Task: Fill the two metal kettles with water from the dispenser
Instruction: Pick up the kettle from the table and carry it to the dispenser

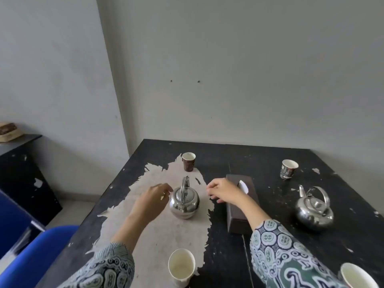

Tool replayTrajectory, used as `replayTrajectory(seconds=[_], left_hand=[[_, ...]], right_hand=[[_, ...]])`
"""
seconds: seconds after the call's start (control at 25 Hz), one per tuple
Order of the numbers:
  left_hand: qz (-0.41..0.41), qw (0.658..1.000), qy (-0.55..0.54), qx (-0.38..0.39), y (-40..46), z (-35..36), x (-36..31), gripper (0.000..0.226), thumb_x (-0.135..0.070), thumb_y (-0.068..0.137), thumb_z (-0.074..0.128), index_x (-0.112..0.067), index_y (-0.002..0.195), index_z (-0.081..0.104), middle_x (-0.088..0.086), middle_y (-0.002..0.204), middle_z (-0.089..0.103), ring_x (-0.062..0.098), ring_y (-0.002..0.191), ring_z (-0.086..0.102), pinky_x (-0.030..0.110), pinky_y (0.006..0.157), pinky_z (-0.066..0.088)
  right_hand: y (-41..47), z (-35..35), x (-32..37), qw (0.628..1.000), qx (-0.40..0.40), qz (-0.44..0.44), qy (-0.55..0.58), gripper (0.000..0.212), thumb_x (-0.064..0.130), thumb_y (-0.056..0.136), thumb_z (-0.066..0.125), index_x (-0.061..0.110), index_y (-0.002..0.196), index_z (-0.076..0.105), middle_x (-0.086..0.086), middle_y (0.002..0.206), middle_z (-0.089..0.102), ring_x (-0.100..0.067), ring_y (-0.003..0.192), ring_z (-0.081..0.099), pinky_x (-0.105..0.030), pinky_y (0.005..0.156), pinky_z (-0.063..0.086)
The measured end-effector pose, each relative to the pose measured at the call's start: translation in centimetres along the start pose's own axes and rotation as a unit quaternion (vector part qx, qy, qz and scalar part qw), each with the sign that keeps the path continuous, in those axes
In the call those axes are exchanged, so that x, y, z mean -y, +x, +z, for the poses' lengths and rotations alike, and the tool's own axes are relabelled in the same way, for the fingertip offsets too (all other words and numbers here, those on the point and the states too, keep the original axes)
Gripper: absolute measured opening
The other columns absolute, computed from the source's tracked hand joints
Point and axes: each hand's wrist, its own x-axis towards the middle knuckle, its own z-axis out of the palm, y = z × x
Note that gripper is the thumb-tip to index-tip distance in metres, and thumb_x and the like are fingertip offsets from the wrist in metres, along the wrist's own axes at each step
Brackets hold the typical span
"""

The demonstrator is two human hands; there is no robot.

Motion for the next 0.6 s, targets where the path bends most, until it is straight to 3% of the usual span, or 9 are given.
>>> replayTrajectory(seconds=[0.16, 0.28, 0.36, 0.44, 0.52, 0.6], left_hand=[[0.015, 0.999, 0.005, 0.040, 0.3, 3.8, 3.3, 0.027, -0.015, 0.091, 0.044, -0.021, 0.114, 0.056, -0.004, 0.119, 0.062, 0.018, 0.104, 0.060, 0.038, 0.084, 0.051], [-0.001, 0.999, -0.008, 0.043, 1.3, 5.7, 4.9, 0.029, -0.020, 0.093, 0.042, -0.023, 0.121, 0.050, -0.004, 0.125, 0.056, 0.018, 0.111, 0.056, 0.036, 0.085, 0.049], [0.002, 0.999, -0.007, 0.046, 1.9, 6.5, 5.3, 0.031, -0.021, 0.094, 0.041, -0.024, 0.125, 0.047, -0.005, 0.129, 0.053, 0.016, 0.116, 0.052, 0.032, 0.087, 0.046], [0.002, 0.999, -0.011, 0.048, 2.3, 7.2, 5.8, 0.033, -0.022, 0.095, 0.041, -0.025, 0.128, 0.044, -0.007, 0.132, 0.050, 0.013, 0.119, 0.050, 0.029, 0.090, 0.046], [-0.004, 0.999, -0.017, 0.050, 2.8, 7.4, 6.5, 0.035, -0.022, 0.094, 0.042, -0.026, 0.129, 0.042, -0.008, 0.134, 0.049, 0.012, 0.121, 0.047, 0.029, 0.094, 0.046], [-0.001, 0.999, -0.014, 0.047, 3.4, 7.3, 7.1, 0.037, -0.022, 0.094, 0.043, -0.026, 0.131, 0.040, -0.008, 0.136, 0.047, 0.013, 0.124, 0.044, 0.030, 0.097, 0.044]], right_hand=[[5.0, 5.8, -0.5, 0.998, -0.004, 0.050, 0.033, 0.033, 0.016, 0.085, 0.053, 0.011, 0.118, 0.053, -0.008, 0.121, 0.060, -0.022, 0.105, 0.058, -0.036, 0.090, 0.051], [7.9, 8.7, -0.4, 0.992, -0.017, 0.070, 0.108, 0.044, 0.015, 0.091, 0.050, 0.008, 0.133, 0.038, -0.009, 0.134, 0.052, -0.021, 0.116, 0.051, -0.025, 0.088, 0.040], [9.5, 9.9, 0.2, 0.979, -0.033, 0.091, 0.180, 0.045, 0.014, 0.093, 0.048, 0.008, 0.135, 0.035, -0.009, 0.137, 0.048, -0.022, 0.122, 0.047, -0.028, 0.093, 0.039], [11.4, 10.9, 0.2, 0.968, -0.058, 0.114, 0.215, 0.036, 0.016, 0.093, 0.048, 0.008, 0.128, 0.045, -0.010, 0.130, 0.055, -0.022, 0.111, 0.053, -0.031, 0.091, 0.044], [12.5, 11.4, 0.6, 0.960, -0.065, 0.127, 0.243, 0.023, 0.015, 0.094, 0.046, 0.007, 0.113, 0.055, -0.009, 0.105, 0.066, -0.016, 0.089, 0.056, -0.027, 0.071, 0.047], [13.3, 11.5, 0.9, 0.940, -0.065, 0.145, 0.303, 0.016, 0.010, 0.095, 0.042, 0.008, 0.099, 0.058, -0.005, 0.082, 0.065, -0.013, 0.077, 0.059, -0.024, 0.065, 0.045]])
